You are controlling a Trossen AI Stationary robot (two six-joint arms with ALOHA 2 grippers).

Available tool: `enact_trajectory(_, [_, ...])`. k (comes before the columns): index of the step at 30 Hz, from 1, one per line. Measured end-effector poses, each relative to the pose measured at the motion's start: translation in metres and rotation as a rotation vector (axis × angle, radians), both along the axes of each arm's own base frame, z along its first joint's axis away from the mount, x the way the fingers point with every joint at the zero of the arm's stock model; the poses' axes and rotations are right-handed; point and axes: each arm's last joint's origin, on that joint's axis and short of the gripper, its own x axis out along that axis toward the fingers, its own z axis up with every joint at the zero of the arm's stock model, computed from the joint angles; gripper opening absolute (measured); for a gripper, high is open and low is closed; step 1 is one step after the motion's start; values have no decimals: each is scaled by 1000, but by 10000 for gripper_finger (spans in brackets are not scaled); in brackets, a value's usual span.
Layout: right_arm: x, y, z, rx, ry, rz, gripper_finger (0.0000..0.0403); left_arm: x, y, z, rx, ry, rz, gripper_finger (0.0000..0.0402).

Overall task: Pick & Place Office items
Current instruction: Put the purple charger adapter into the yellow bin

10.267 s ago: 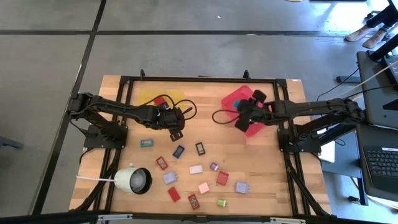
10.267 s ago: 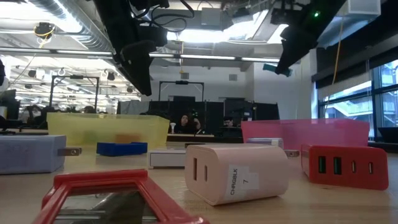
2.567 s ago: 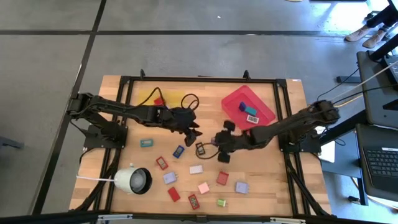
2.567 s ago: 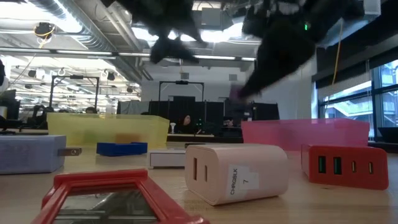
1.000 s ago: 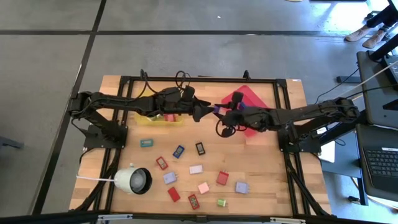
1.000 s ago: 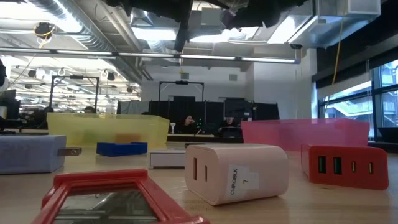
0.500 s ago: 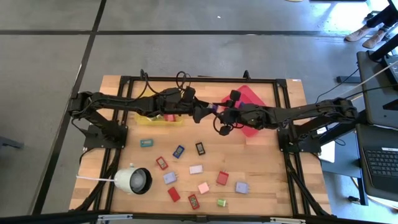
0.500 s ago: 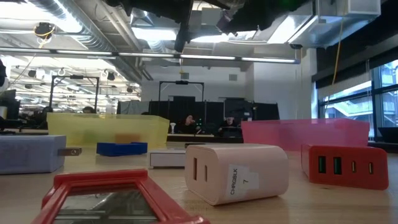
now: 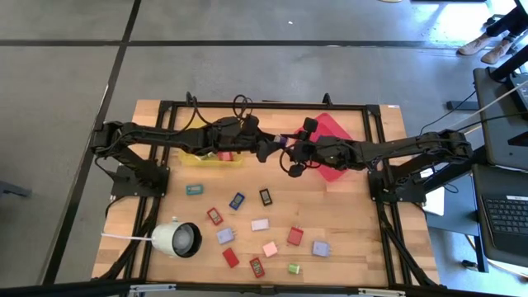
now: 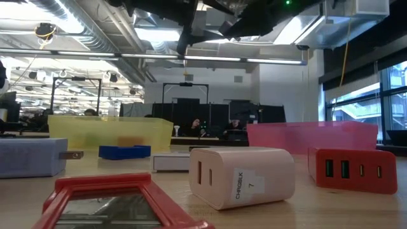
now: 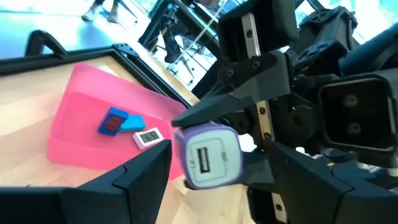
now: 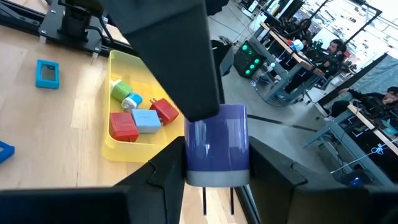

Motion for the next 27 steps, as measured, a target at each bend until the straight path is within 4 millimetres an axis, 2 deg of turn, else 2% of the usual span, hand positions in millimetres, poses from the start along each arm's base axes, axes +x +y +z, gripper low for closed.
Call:
enact_trajectory(5, [0,0,0,-1,0,-2,145,0,1,0,7,1,24,249])
enact_trajectory(18, [0,0,0,14,-6,-8,150,0,2,0,39,9,21,156])
enact_trajectory(27, [0,0,0,14,-6,-12,159,0,2,0,40,10,21,146])
